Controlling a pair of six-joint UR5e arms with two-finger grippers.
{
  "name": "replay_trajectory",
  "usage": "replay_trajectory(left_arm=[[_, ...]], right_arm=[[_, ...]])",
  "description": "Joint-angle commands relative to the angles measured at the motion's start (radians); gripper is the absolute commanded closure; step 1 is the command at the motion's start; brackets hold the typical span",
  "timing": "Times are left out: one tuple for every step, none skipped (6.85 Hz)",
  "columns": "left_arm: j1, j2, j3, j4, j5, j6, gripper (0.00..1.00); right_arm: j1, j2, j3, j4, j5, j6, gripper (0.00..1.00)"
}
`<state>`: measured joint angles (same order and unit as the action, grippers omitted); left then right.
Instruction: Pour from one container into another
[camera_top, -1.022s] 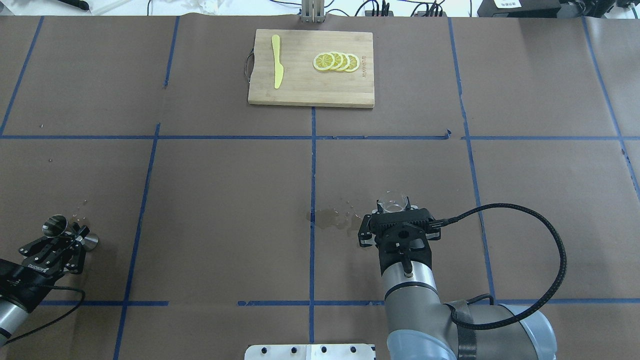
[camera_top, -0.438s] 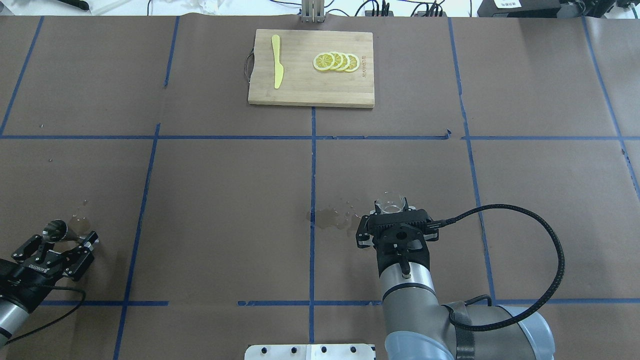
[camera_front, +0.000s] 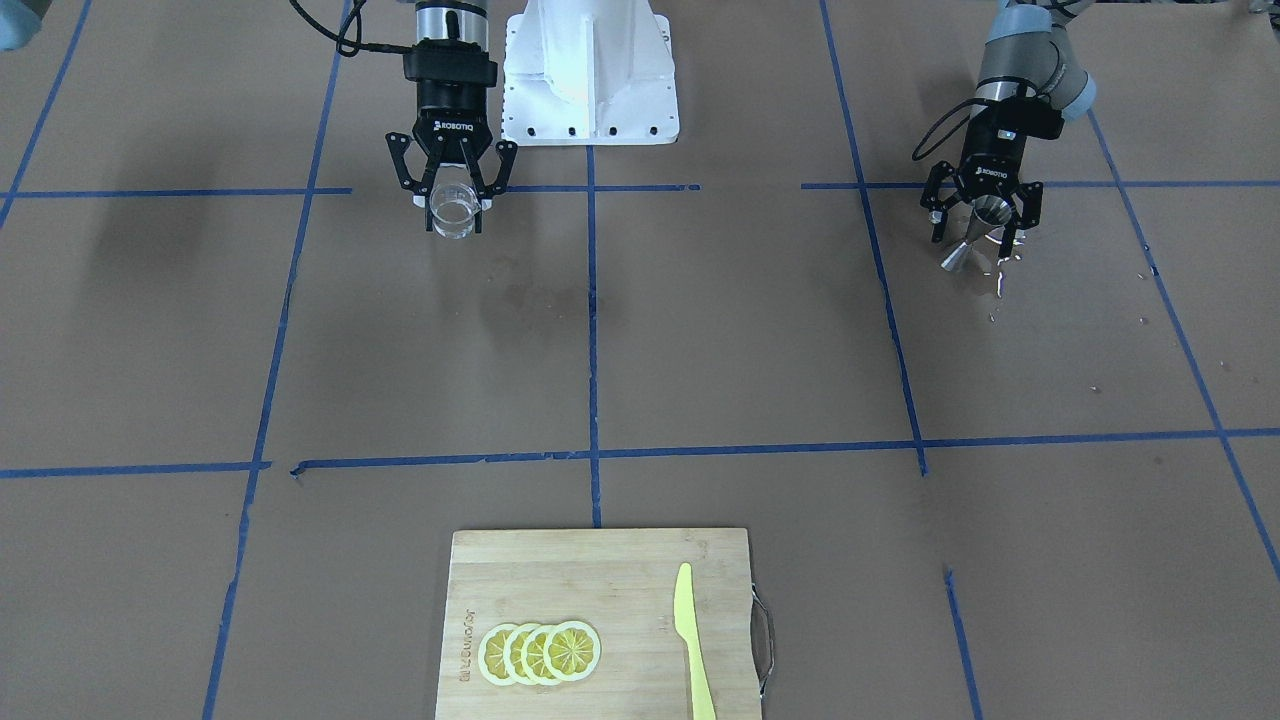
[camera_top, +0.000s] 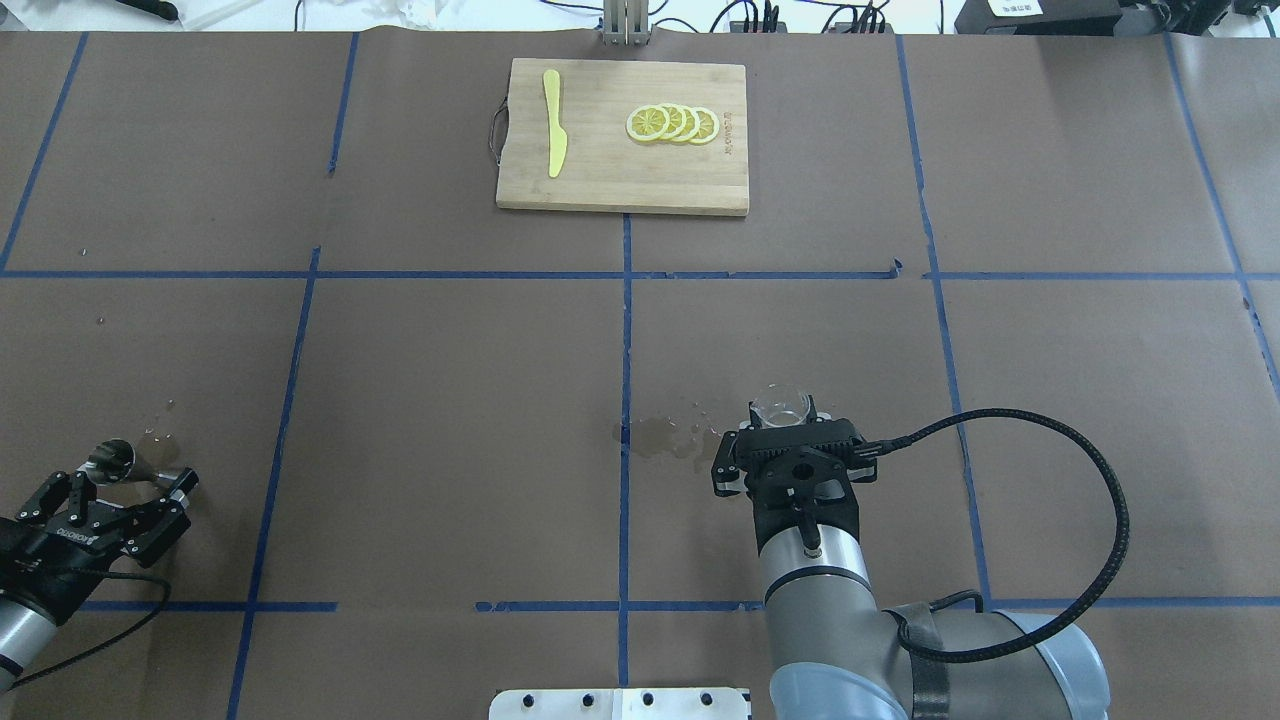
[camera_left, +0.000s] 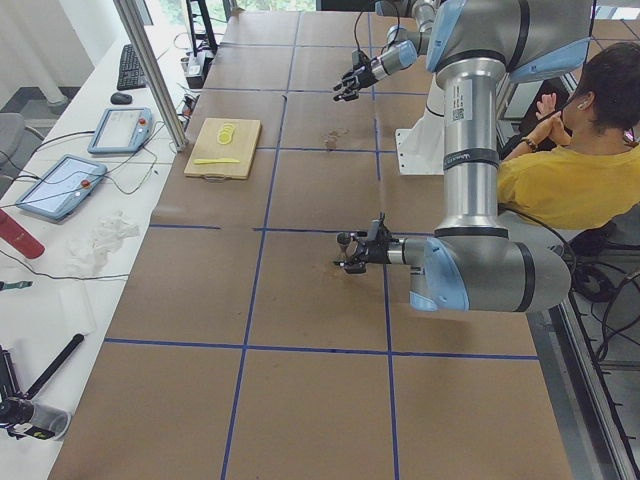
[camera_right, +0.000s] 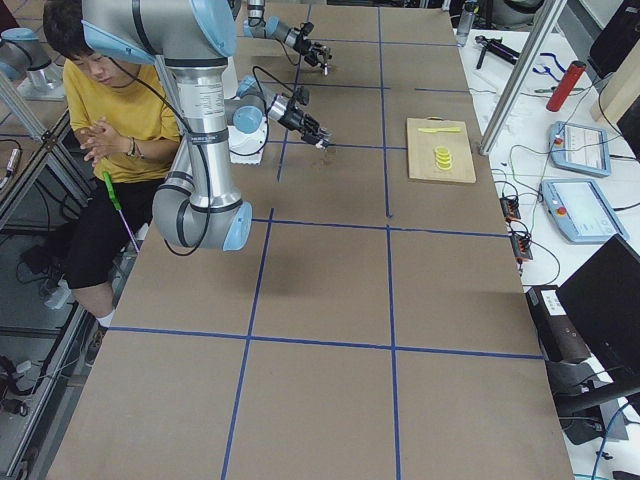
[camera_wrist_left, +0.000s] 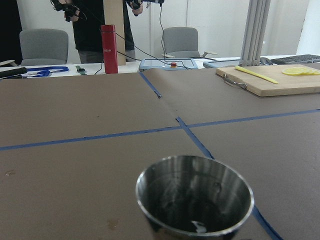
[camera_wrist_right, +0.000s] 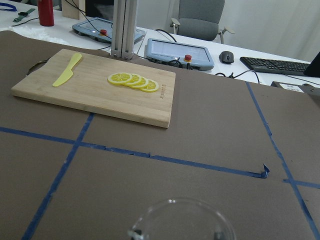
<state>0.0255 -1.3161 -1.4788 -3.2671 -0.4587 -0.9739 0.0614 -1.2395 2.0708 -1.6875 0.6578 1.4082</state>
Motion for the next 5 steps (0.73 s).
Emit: replay_trajectory(left_arm=[[0.001, 0.002, -0.001, -0.008, 0.003, 0.0, 0.0], [0.001, 0.003, -0.001, -0.011, 0.005, 0.0, 0.0], [0.007, 0.008, 0.0, -0.016, 0.006, 0.0, 0.0], [0.01, 0.018, 0.0, -0.023, 0.008, 0.0, 0.0], [0.019, 0.04, -0.001, -0.061, 0.006, 0.001, 0.0]], right_arm=[[0.0, 0.002, 0.002, 0.0, -0.001, 0.0, 1.0], [0.0, 0.003, 0.002, 0.0, 0.0, 0.0, 1.0], [0.0, 0.003, 0.005, 0.0, 0.0, 0.0, 1.0], [0.0, 0.003, 0.005, 0.0, -0.001, 0.0, 1.0], [0.0, 0.008, 0.008, 0.0, 0.0, 0.0, 1.0]])
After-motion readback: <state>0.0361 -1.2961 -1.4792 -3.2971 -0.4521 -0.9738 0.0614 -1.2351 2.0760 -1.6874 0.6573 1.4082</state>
